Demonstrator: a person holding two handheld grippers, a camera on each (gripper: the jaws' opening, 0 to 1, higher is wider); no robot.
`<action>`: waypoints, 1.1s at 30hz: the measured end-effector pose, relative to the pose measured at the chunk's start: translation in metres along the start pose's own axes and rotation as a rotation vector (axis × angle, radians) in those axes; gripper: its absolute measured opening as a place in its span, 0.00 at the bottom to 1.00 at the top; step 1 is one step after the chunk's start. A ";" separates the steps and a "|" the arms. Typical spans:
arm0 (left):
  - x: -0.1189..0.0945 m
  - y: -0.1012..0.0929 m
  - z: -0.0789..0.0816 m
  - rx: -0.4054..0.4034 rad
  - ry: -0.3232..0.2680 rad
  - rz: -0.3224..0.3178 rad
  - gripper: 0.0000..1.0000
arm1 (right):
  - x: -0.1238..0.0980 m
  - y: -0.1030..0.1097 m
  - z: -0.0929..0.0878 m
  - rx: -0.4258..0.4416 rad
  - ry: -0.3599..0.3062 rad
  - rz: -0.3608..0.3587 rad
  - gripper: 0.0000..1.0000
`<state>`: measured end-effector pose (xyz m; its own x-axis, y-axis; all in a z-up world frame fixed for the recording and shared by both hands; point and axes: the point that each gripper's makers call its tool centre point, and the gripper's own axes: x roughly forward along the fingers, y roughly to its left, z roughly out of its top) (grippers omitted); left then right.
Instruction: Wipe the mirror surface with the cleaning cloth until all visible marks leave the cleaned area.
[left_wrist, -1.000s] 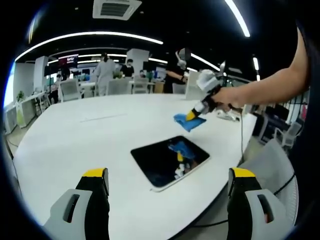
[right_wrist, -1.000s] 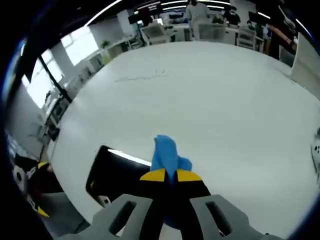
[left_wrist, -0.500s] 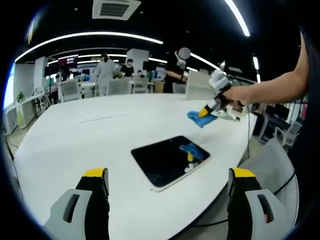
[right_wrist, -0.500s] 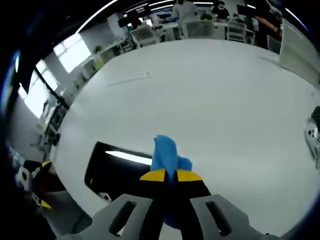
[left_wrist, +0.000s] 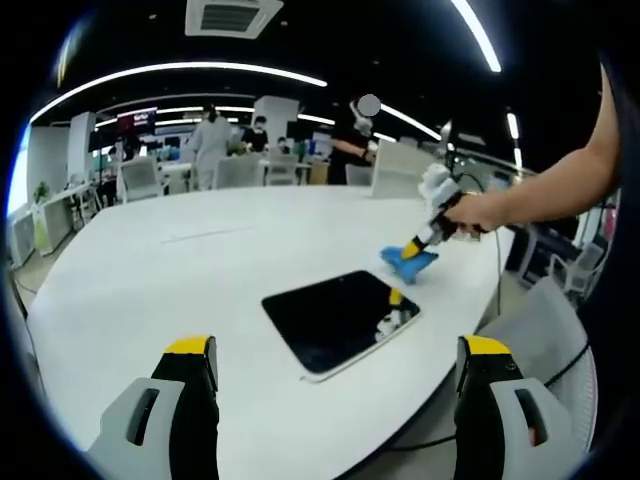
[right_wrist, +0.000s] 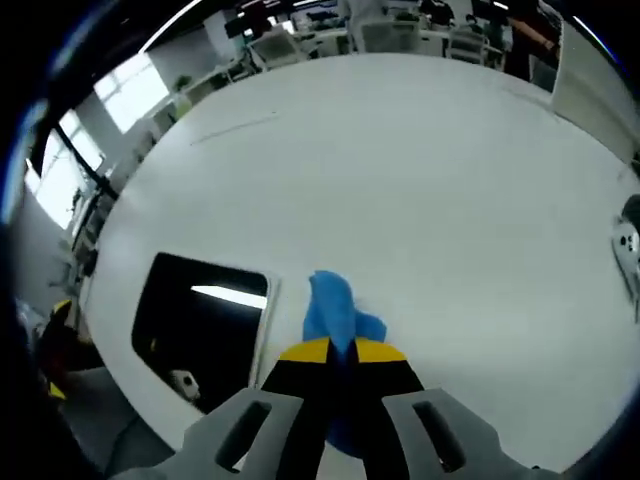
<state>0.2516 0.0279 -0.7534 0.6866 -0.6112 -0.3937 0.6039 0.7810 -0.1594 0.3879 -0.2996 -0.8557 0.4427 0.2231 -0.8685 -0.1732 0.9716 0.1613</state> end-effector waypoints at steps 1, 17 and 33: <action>0.000 0.000 0.000 -0.002 0.001 0.001 0.99 | 0.002 -0.001 -0.003 0.006 0.005 -0.003 0.03; -0.009 0.008 0.015 -0.051 -0.058 0.023 0.99 | -0.012 0.003 0.000 -0.168 -0.099 0.036 0.18; -0.006 0.005 0.011 -0.005 -0.042 0.010 1.00 | -0.093 0.009 -0.023 -0.338 -0.442 0.139 0.85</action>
<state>0.2553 0.0339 -0.7416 0.7092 -0.6077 -0.3572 0.5948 0.7879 -0.1595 0.3251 -0.3132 -0.7837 0.7092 0.4291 -0.5594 -0.4956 0.8678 0.0374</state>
